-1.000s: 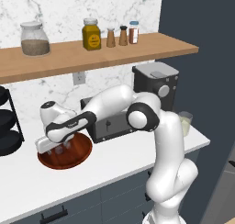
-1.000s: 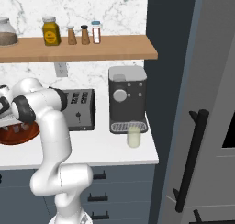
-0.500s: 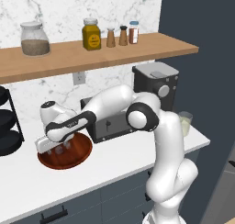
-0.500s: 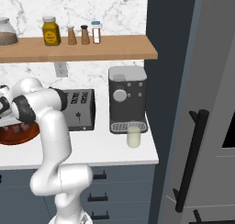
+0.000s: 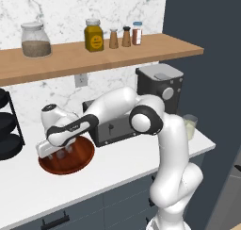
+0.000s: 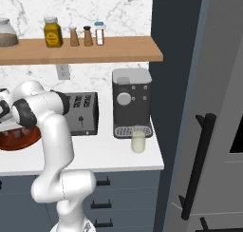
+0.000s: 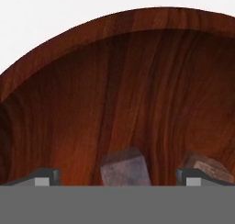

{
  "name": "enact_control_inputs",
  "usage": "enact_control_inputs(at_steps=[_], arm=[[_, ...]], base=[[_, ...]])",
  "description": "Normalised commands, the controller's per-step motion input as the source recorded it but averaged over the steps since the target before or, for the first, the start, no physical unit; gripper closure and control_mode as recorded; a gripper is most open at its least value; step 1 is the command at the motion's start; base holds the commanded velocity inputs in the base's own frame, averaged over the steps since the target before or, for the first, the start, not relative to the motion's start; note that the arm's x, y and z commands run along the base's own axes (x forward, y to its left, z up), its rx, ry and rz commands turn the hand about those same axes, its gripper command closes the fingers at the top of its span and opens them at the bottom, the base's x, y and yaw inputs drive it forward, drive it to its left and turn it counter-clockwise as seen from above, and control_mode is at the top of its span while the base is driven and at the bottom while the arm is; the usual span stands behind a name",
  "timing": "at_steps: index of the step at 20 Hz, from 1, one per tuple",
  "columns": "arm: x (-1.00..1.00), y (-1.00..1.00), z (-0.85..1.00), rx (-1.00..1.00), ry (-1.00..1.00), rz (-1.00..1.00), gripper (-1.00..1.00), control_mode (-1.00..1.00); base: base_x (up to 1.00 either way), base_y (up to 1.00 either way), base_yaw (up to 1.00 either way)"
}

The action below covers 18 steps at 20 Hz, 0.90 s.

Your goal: Grab a lemon wedge from the fridge and one ice cube from the ice bowl, and put them in the glass of lemonade.

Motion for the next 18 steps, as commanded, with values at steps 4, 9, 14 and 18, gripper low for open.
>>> enact_control_inputs(at_steps=[4,9,14,18], arm=[[0.09,0.00,-0.14,0.00,0.00,0.00,-1.00,-1.00],[0.04,0.00,-0.32,0.00,0.00,0.00,-1.00,-1.00],[-0.02,0.00,-0.37,0.00,0.01,0.00,-1.00,-1.00],[0.00,0.00,-0.07,0.00,0.03,0.00,-1.00,-1.00]], base=[[0.00,0.00,0.00],[0.00,0.00,0.00],[0.00,0.00,0.00],[0.00,0.00,0.00]])
